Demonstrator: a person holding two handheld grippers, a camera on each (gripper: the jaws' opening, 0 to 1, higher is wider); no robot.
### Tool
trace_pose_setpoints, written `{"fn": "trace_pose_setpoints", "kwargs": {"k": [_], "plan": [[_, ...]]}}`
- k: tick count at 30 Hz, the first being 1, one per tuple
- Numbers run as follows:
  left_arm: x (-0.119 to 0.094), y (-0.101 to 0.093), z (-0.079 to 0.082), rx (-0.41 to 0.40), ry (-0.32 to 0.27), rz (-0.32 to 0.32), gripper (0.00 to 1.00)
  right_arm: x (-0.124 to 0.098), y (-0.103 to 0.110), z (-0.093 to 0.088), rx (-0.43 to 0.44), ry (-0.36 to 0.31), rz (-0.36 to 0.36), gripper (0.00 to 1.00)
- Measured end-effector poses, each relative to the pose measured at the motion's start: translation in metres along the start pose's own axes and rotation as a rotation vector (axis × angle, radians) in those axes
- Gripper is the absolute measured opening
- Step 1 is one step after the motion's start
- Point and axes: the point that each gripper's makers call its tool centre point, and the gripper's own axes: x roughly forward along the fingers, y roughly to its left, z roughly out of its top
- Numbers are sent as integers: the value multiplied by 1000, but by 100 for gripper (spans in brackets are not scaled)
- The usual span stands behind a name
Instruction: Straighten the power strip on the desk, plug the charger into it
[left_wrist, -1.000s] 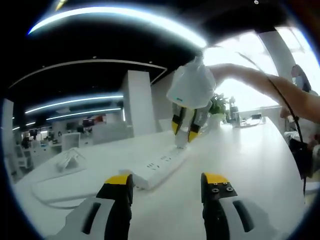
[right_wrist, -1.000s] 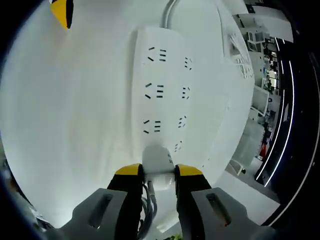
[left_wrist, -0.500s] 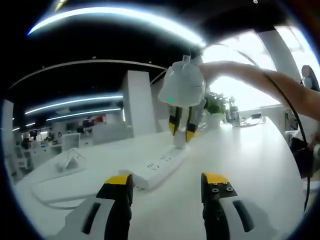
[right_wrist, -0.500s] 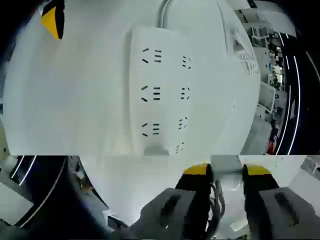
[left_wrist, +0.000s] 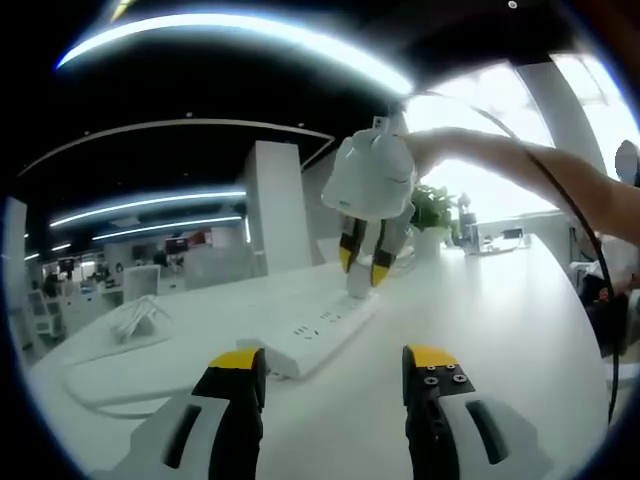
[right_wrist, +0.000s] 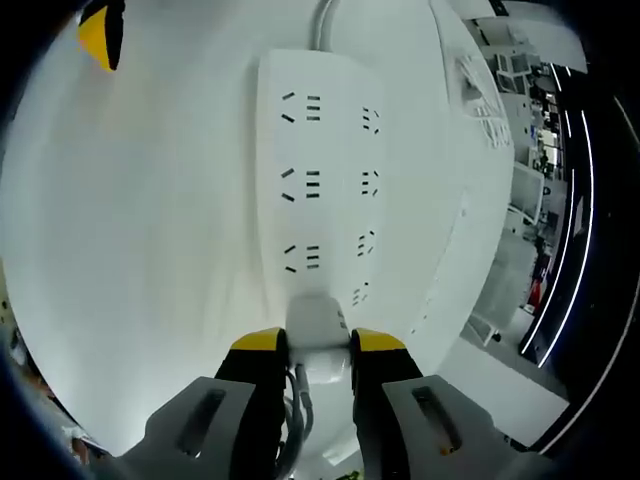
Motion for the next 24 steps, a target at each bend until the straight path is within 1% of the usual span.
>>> {"fn": "trace_pose_setpoints", "kwargs": {"k": [2,8,13,16,17,18,19,20,23,24], "plan": [[0,0,0,4,1,2,57,1,-1,1,-1,-2,2,23],[0,1,0,-2,0,7,57,3,0,3,-64,40,75,23],[1,2,0,0,1,6,57,4,0,4,-53,9,143,23],[1,1,0,9,5,3,57,5,1,5,-59,12,192,23],[1,1,0,10,6,3,57,5,1,5,-62,15,198,23],[2,1,-1,14,8,2,57,6,2,4,-86,48,232,23],[1,0,-1,16,8,1,57,7,2,4,-98,62,245,23],[1,-1,-1,18,8,-1,57,7,-2,1,-122,86,271,23],[0,-3,-3,26,12,-4,57,10,-6,-1,-139,131,311,23],[0,-4,-3,30,13,-6,57,13,-9,-2,-153,137,320,23]]}}
